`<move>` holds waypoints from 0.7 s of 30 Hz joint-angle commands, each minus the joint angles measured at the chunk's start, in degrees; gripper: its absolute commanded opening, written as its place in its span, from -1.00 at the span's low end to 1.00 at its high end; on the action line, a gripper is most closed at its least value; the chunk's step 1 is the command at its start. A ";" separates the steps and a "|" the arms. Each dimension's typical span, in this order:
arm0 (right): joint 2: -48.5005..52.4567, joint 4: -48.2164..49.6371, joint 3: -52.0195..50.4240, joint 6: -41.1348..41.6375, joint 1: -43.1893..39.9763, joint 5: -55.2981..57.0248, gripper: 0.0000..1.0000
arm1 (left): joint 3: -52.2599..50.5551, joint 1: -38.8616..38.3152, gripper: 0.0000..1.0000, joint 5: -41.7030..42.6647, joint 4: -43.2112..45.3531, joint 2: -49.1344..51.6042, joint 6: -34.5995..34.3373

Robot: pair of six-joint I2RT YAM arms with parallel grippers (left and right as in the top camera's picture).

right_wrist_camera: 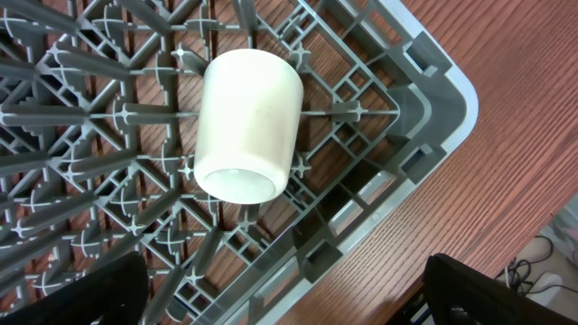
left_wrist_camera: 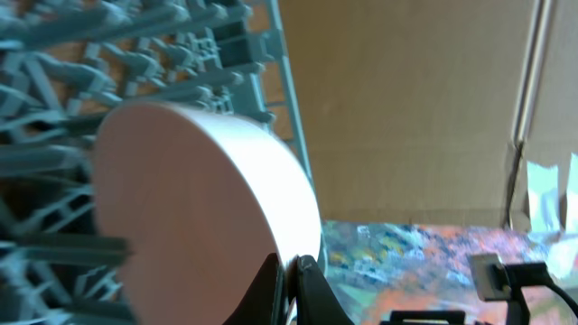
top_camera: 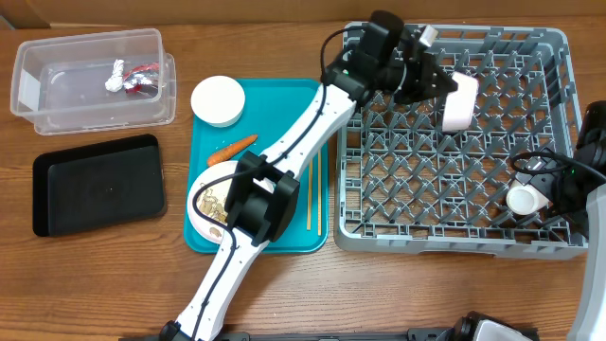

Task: Sort waste into correct bins and load items into the dishwasher
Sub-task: 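Carry the bowl over the rack and set it down upside down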

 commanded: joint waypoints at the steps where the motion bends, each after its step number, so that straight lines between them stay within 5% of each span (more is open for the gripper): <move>1: -0.59 0.46 0.50 0.48 0.02 0.52 1.00 | -1.07 2.60 -0.86 -2.69 -3.82 1.97 3.28; 7: -0.59 0.42 0.50 0.48 0.02 0.52 1.00 | -1.07 5.40 0.20 2.51 -4.72 1.97 6.38; 8: -0.59 0.42 0.50 0.46 0.02 0.52 1.00 | -1.01 5.88 0.47 2.82 -5.31 1.95 6.95; 9: -0.59 0.42 0.50 0.46 0.02 0.52 1.00 | -0.94 6.43 0.96 2.89 -6.25 1.75 7.98; 15: -0.59 0.46 0.50 0.46 0.02 0.52 1.00 | -0.92 9.25 1.00 -7.93 -23.12 -3.87 24.11; 17: -0.59 0.42 0.50 0.46 0.02 0.52 1.00 | -0.92 10.08 1.00 -22.18 -33.22 -8.61 31.45; 21: -0.59 0.42 0.50 0.46 0.02 0.52 1.00 | -0.92 11.87 1.00 -43.12 -44.28 -14.49 35.06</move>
